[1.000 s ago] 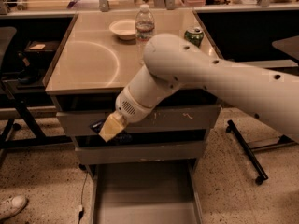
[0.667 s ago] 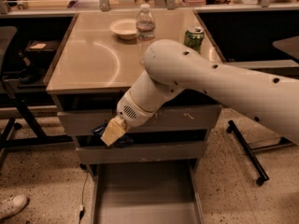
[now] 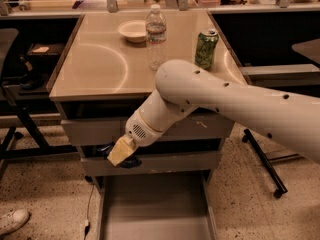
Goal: Place rxbar blueberry into bottom drawer
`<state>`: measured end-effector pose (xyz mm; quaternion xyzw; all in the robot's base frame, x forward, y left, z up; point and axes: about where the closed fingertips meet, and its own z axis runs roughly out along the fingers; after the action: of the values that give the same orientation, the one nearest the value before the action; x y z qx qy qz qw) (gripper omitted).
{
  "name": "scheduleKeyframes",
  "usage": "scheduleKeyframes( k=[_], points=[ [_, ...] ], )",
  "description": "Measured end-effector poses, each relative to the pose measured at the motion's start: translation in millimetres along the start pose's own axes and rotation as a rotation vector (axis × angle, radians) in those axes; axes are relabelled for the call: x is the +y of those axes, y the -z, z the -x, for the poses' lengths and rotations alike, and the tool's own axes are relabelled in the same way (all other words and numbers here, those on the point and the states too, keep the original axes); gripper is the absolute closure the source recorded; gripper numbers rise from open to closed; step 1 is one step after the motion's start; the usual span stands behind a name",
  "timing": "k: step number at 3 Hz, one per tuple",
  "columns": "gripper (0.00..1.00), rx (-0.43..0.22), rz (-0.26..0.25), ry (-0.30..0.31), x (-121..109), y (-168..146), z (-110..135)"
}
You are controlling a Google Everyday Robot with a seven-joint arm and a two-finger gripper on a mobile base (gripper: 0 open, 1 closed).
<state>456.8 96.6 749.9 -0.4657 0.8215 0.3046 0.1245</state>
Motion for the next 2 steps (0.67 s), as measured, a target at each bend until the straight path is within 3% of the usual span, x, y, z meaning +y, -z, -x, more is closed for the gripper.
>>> scheduleKeyframes(
  k=[2],
  points=[
    [1.0,0.017,0.134,-0.2,-37.8,-106.7,-75.3]
  ],
)
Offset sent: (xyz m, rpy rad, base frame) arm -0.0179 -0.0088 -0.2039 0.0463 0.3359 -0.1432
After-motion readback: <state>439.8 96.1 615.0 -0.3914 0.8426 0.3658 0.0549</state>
